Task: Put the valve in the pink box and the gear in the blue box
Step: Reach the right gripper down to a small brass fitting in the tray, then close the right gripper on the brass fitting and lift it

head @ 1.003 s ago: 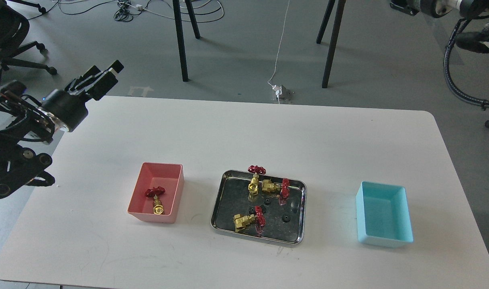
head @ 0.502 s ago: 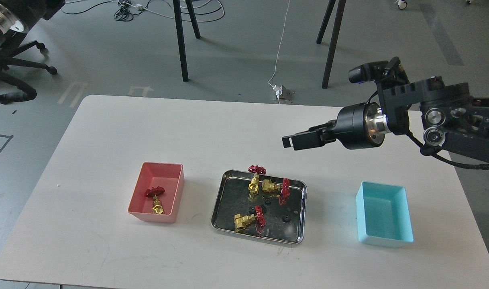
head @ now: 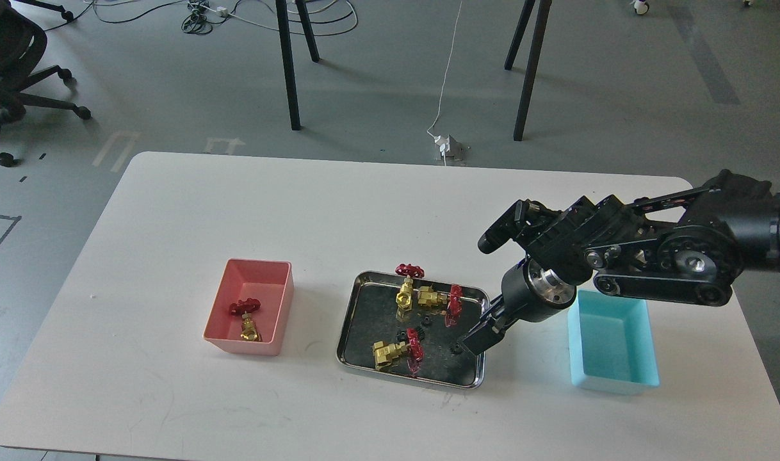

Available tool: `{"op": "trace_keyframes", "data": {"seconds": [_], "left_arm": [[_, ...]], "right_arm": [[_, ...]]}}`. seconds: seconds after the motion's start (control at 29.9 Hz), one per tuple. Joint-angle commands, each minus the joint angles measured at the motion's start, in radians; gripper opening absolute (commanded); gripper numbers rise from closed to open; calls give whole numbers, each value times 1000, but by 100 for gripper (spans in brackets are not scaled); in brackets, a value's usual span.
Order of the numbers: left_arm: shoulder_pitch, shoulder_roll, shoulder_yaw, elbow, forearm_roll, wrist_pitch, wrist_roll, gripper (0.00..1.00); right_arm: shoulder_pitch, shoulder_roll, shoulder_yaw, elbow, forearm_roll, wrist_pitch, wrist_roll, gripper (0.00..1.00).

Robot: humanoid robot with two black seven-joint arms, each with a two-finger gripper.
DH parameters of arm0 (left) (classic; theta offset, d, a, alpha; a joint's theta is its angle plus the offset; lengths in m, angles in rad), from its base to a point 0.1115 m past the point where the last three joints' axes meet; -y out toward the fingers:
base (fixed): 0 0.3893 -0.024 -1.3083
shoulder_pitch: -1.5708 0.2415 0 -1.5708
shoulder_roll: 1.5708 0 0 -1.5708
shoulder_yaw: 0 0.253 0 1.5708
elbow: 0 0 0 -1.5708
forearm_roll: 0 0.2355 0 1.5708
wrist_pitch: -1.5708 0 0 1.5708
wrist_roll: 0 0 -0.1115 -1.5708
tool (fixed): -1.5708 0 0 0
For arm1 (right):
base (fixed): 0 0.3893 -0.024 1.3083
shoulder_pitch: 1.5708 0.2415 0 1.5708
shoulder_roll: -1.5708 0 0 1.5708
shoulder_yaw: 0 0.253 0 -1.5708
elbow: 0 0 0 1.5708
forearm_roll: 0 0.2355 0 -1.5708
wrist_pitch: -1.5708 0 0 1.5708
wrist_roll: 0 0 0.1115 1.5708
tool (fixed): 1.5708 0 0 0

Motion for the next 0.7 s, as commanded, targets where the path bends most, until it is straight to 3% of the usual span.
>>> {"op": "trace_keyframes", "data": {"seconds": [0.0,0.67], "left_arm": [[-12,5,0,2,0,0,-1,99],[-64,25,0,2,-1,20,0,98]], "right_arm": [[-27,79,-17,-80,-4,0,19,92],[-84,291,-116,-256,-58,-36,70,82]]}}
